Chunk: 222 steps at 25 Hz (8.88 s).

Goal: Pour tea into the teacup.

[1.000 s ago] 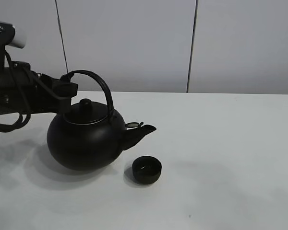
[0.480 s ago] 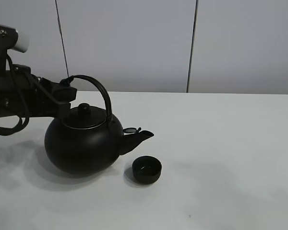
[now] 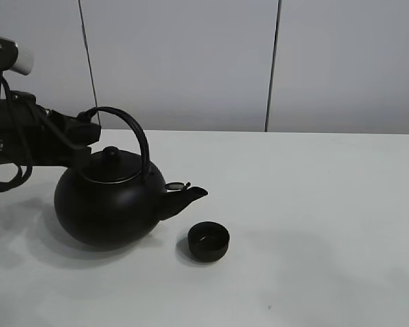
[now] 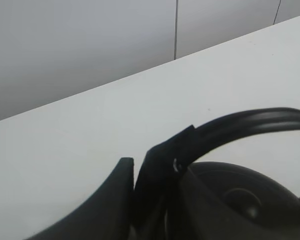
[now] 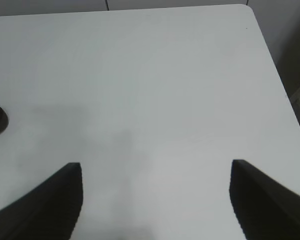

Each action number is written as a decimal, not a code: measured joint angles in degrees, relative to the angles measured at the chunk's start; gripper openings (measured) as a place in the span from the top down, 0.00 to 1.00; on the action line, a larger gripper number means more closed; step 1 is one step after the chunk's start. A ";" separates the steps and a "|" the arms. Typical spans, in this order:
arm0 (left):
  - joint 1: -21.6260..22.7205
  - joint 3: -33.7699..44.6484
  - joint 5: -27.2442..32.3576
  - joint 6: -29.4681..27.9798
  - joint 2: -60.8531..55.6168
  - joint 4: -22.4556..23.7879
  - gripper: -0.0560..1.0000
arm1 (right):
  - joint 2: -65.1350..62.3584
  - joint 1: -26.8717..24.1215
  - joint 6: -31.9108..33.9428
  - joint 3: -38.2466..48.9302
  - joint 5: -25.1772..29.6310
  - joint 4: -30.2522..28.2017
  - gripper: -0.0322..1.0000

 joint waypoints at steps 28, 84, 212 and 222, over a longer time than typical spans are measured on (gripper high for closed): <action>0.13 0.00 0.49 5.53 0.00 2.81 0.80 | 0.00 0.00 0.00 0.00 0.01 0.00 0.43; 0.13 -1.65 10.74 9.07 -2.66 0.65 0.82 | 0.00 0.00 0.00 0.00 0.02 0.00 0.43; 2.98 -0.39 4.99 -5.63 -4.47 1.37 0.83 | 0.00 0.00 0.00 0.00 0.01 0.00 0.43; 9.42 6.99 -1.18 -5.77 -4.64 2.25 0.83 | 0.00 0.00 0.00 0.00 0.02 0.00 0.43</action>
